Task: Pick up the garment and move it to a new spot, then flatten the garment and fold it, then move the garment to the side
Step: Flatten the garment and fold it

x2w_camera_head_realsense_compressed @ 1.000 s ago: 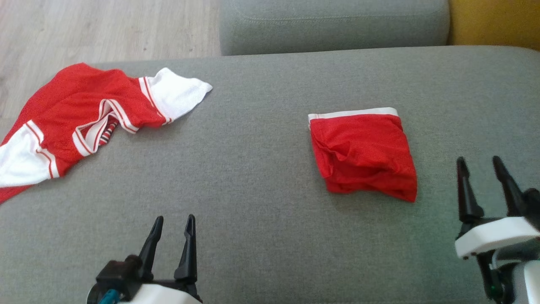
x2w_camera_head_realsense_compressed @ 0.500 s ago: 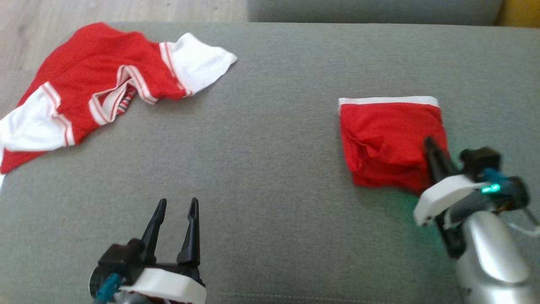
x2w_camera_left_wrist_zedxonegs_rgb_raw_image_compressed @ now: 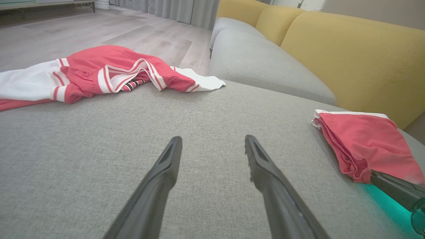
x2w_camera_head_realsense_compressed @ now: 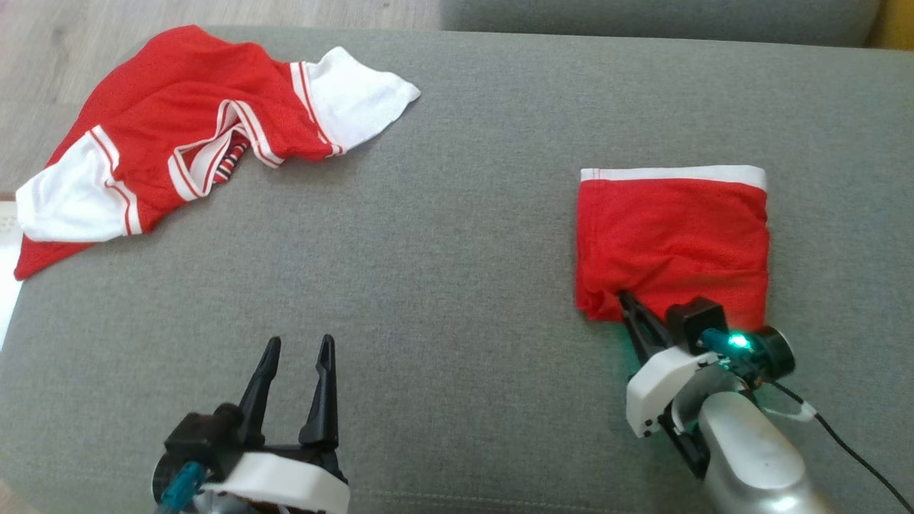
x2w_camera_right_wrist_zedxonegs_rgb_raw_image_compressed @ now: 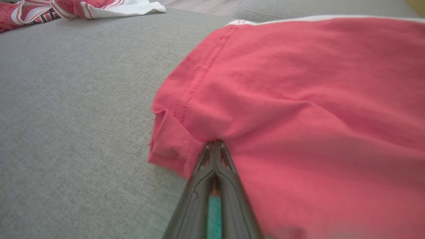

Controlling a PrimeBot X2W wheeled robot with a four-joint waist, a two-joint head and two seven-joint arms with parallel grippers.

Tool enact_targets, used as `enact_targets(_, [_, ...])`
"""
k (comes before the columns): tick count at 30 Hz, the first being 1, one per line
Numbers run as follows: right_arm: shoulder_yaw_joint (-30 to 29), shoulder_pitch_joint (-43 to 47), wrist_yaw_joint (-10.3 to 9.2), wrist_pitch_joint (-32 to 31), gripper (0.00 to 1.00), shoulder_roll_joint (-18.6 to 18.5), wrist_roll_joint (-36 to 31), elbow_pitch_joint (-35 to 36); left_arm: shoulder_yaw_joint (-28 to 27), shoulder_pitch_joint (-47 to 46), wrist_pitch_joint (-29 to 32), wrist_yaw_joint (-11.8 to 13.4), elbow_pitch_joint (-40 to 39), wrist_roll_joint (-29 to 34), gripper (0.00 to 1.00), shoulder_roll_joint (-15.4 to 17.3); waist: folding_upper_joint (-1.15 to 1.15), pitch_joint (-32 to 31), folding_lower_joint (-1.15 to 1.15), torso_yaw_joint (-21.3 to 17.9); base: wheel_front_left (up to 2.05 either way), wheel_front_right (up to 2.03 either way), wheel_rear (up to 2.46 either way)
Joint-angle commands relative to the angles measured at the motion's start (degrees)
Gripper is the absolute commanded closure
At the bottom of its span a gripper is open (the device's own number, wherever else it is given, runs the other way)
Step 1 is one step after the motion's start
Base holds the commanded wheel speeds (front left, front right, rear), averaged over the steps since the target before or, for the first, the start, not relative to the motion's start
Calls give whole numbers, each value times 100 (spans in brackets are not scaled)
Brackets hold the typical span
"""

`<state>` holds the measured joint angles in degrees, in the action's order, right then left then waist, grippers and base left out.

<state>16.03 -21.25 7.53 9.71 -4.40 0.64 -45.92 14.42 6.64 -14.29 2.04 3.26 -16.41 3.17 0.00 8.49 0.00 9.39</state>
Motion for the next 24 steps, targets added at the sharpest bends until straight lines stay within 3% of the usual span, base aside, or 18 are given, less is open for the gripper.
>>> enact_targets(1, [213,-144,-4,89,100,120,-46,29,-126,-253,-71,41,-191,-33,0,-29,0,-27,0,-23,0,0,0])
enact_targets(11, [1001,-13,-4,354,100,150,263,149,-216,-119,-71,61,-164,-3,0,-29,0,-367,0,-349,0,0,0])
enact_targets(17, [537,463,-4,485,100,101,371,936,-416,38,-71,-8,-63,103,0,-29,0,-708,0,-559,0,0,0])
enact_targets(18, [400,576,-4,497,84,53,327,1129,-464,70,-71,-16,-43,134,0,-29,0,-759,0,-582,0,0,0])
enact_targets(21, [-101,995,-4,518,17,-62,261,1769,-617,185,-71,-61,32,228,0,-29,0,-886,0,-634,0,0,0])
enact_targets(22, [-261,1137,-4,521,1,-96,245,1996,-664,215,-71,-90,58,261,0,-29,0,-912,0,-646,0,0,0])
enact_targets(24, [-584,1417,-4,525,0,-144,257,2424,-762,264,-71,-157,117,325,0,-29,0,-960,0,-667,0,0,0])
